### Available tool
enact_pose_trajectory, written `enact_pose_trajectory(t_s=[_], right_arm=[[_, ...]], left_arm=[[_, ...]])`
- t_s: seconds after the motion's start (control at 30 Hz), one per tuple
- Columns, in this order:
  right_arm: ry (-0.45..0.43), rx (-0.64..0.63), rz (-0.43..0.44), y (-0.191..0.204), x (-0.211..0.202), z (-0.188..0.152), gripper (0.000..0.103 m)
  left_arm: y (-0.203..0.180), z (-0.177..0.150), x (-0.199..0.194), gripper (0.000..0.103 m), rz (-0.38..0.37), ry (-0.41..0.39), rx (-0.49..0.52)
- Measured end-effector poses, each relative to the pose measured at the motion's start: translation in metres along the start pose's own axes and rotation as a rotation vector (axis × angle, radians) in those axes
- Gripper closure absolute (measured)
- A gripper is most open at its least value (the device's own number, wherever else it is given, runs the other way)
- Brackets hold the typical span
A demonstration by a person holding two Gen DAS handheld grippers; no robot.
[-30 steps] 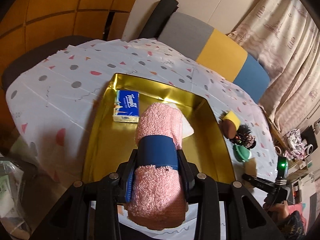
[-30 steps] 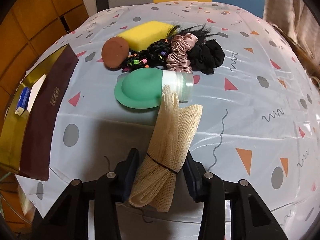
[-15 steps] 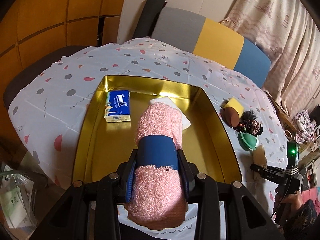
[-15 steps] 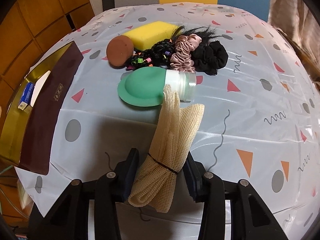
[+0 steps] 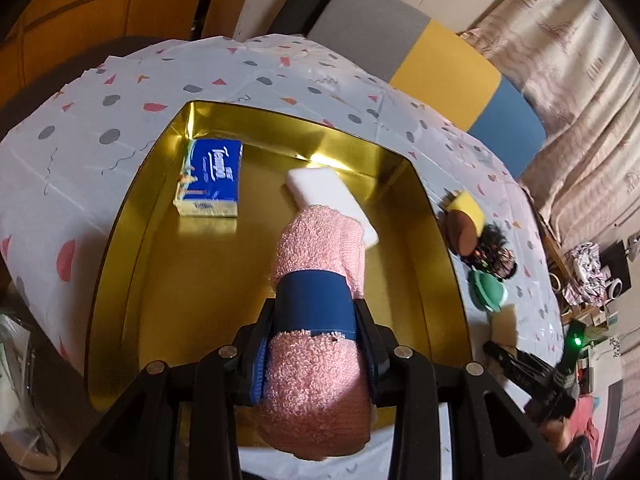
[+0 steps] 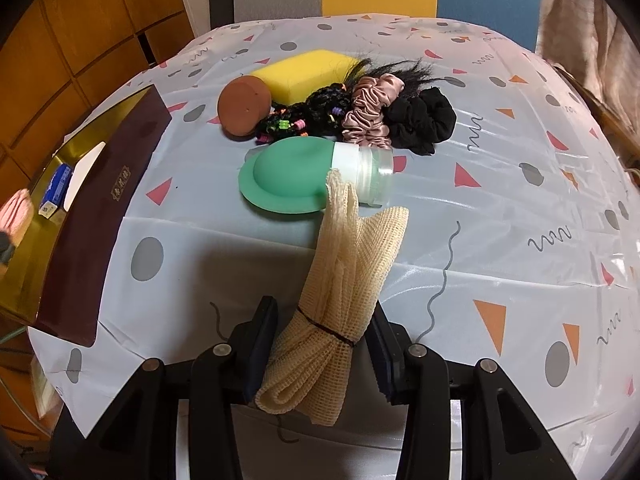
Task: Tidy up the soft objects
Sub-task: 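Carry the pink towel into the tray and release it while the right tool grasps the beige mesh scrubber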
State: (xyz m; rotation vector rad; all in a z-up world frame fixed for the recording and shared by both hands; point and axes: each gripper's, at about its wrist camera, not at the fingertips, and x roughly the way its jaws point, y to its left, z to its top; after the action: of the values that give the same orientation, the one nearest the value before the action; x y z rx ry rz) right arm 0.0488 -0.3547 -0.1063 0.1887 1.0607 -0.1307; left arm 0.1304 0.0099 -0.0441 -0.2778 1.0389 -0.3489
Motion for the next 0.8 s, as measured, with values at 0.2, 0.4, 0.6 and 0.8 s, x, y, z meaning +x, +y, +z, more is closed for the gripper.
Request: enact_pose_trajectory(t_s=[0.2,0.4,0.6,0.8], right_arm=[[-0.010,0.008,0.007,0.000,-0.002,-0.001,0.058],[-0.013,0.010,0.012,0.000,-0.002,-0.002,0.058],[-0.013,0.007,0.008,0.001,-0.002,-0.002,0.058],[-0.013,-0.002,-0.007,0.002,-0.001,-0.001,0.058]], left_arm=[[0.001,0.033,0.021,0.067,0.034,-0.005,-0.007],[0.007,0.062,0.051,0.066,0.092,0.017,-0.053],[0.010,0.068,0.060,0.057,0.151,0.025,-0.063],[-0.003,0.053,0.028,0.057,0.179,-0.051,0.016]])
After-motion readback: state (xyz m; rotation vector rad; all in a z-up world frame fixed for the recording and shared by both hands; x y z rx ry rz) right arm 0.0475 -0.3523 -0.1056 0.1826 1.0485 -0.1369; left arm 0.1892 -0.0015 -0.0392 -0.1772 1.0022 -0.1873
